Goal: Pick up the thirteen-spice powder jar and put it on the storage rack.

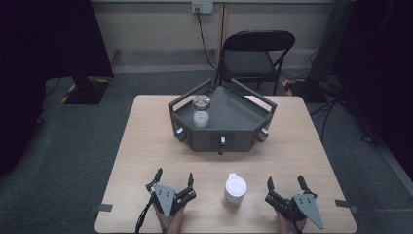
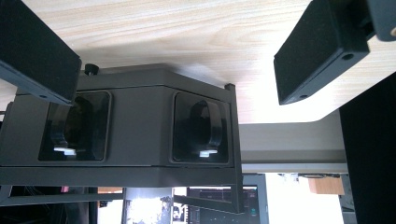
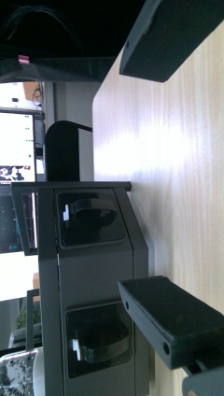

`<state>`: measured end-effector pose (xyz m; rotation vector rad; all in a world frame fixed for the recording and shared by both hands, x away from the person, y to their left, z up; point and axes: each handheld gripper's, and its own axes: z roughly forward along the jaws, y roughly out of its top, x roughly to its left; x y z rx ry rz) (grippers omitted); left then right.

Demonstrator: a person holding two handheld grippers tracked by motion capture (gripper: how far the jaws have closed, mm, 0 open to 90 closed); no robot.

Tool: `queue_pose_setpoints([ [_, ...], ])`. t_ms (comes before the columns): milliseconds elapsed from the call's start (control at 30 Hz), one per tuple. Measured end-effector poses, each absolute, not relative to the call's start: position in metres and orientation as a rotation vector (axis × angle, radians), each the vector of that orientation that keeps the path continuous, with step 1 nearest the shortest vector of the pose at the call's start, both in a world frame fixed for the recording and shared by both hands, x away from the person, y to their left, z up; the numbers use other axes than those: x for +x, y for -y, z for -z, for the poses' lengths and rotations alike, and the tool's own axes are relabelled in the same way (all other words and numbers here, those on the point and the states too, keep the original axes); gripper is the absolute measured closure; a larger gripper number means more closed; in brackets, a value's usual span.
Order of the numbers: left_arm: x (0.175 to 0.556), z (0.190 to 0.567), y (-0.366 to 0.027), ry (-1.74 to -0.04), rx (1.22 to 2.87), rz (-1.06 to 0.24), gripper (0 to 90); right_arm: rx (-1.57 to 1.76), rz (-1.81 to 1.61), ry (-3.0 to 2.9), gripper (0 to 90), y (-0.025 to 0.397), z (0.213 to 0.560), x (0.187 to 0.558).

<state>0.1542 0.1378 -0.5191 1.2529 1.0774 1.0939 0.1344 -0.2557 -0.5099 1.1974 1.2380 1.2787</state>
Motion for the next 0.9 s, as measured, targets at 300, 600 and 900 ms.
queue_pose_setpoints([
  [300, 0.154, 0.519, -0.138, -1.077, 1.253, -1.094, 0.1, 1.175, -1.341, -1.246, 0.0, 0.254, 0.486, 0.13],
  [600, 0.154, 0.519, -0.138, -1.077, 1.253, -1.094, 0.1, 1.024, -1.506, -1.325, 0.0, 0.241, 0.454, 0.123],
  [900, 0.154, 0.519, -0.138, -1.077, 1.254, -1.094, 0.1, 0.964, -1.564, -1.438, 0.8, 0.215, 0.461, 0.12],
])
